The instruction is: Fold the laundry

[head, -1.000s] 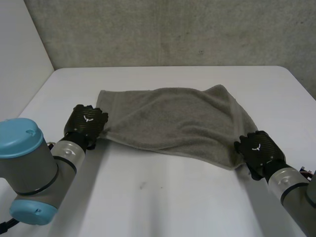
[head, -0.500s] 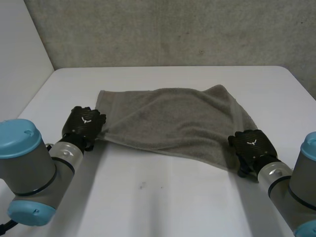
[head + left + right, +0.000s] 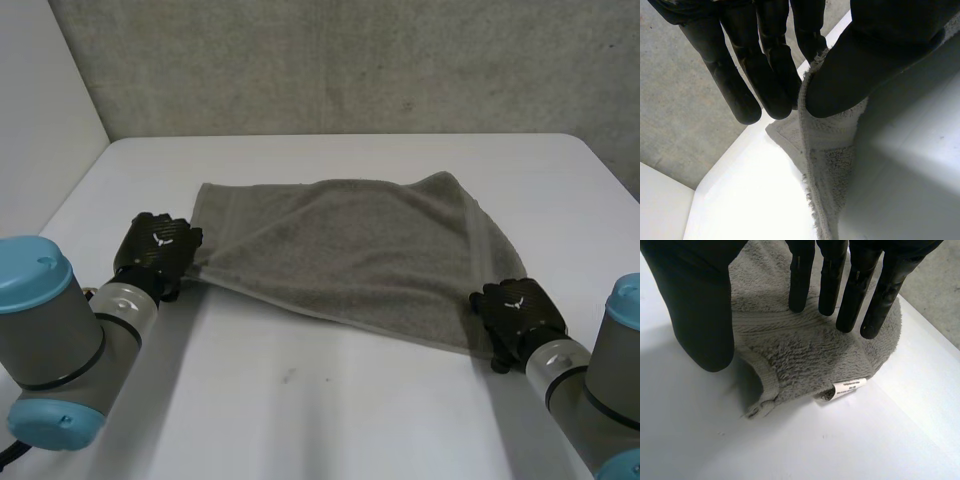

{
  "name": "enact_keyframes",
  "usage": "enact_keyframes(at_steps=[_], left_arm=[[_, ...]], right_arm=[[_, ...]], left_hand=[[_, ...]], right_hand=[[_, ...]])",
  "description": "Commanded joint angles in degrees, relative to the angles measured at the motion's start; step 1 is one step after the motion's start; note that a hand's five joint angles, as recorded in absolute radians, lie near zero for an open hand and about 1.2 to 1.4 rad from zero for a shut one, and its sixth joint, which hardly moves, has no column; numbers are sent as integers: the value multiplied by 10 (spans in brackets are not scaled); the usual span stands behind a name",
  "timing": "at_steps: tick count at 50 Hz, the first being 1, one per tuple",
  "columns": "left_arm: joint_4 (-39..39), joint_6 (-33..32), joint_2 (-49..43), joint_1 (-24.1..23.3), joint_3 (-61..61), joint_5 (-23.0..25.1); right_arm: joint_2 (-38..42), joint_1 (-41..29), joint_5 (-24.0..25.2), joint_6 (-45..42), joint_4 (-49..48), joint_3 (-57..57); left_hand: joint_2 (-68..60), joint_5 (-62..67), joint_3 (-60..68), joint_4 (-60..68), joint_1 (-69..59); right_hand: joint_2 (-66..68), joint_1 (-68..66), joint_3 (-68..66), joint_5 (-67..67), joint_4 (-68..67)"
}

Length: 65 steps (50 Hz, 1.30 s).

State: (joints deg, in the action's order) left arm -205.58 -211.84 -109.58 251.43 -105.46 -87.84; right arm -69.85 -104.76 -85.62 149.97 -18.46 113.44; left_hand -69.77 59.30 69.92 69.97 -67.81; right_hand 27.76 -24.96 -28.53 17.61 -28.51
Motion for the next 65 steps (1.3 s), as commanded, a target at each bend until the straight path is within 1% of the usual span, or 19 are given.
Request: enact_keyframes(at_steps=[1, 18, 22, 23, 24, 25, 26, 27, 31, 33, 34, 38, 39, 40, 41, 44, 61, 64, 65], left_arm=[[0, 0, 7, 7, 0, 0], [0, 0, 10, 8, 0, 0], [0, 0, 10, 9, 0, -1], [0, 0, 10, 9, 0, -1], [0, 0, 10, 9, 0, -1], [0, 0, 10, 8, 0, -1], [0, 0, 10, 8, 0, -1], [1, 0, 10, 7, -1, -1], [3, -1, 10, 6, -2, -1], [11, 0, 11, 3, -2, -1], [11, 0, 11, 3, -2, -1], [18, 0, 14, 2, -1, -1], [18, 0, 14, 2, -1, -1], [18, 0, 15, 2, -1, -1], [18, 0, 15, 2, -1, -1], [18, 0, 15, 2, -1, -1], [18, 0, 14, 5, -1, -1], [18, 0, 15, 5, -1, -1], [18, 0, 15, 5, -1, -1]], right_arm=[[-27, 7, 2, -34, 19, 14], [-21, 29, 6, -42, -38, 9], [-19, 37, 7, -52, -55, 6], [-19, 37, 7, -52, -55, 6], [-18, 42, 7, -56, -60, 5], [-18, 46, 8, -57, -61, 2], [-18, 46, 8, -57, -61, 2], [-18, 48, 10, -57, -59, -1], [-17, 49, 20, -50, -52, -9], [-16, 54, 49, -43, -30, -11], [-16, 54, 49, -43, -30, -11], [-13, 66, 71, -35, 46, -28], [-11, 68, 75, -27, 68, -30], [-11, 68, 75, -27, 68, -30], [-11, 74, 78, -12, 83, -31], [-13, 85, 79, 14, 87, -32], [-6, 90, 79, 18, 85, -33], [-5, 91, 79, 15, 76, -34], [-5, 91, 79, 14, 68, -35]], left_hand=[[-102, 107, 101, 100, -122], [-102, 107, 101, 100, -122], [-102, 107, 101, 100, -122], [-102, 107, 101, 100, -122], [-102, 107, 101, 100, -122], [-102, 107, 101, 100, -122], [-102, 107, 101, 100, -122], [-102, 107, 101, 100, -122], [-102, 107, 101, 100, -122], [-102, 107, 101, 100, -122], [-102, 107, 101, 100, -122], [-102, 107, 101, 100, -122], [-102, 107, 101, 100, -122], [-102, 107, 101, 100, -122], [-102, 107, 101, 100, -122], [-102, 107, 101, 100, -122], [-102, 107, 101, 100, -122], [-102, 107, 101, 100, -122], [-102, 107, 101, 100, -122]], right_hand=[[3, -31, 5, 5, 4], [111, -139, -103, 112, -103], [218, -246, -210, 220, -211], [218, -247, -211, 220, -211], [312, -340, -304, 313, -304], [463, -491, -455, 464, -455], [464, -492, -456, 466, -457], [522, -550, -514, 523, -514], [522, -550, -515, 524, -515], [522, -550, -515, 524, -515], [522, -550, -515, 524, -515], [522, -550, -515, 524, -515], [401, -429, -394, 403, -394], [400, -428, -393, 402, -393], [322, -350, -314, 323, -314], [293, -321, -285, 294, -285], [259, -287, -251, 260, -251], [281, -309, -273, 282, -273], [332, -360, -325, 334, -325]])
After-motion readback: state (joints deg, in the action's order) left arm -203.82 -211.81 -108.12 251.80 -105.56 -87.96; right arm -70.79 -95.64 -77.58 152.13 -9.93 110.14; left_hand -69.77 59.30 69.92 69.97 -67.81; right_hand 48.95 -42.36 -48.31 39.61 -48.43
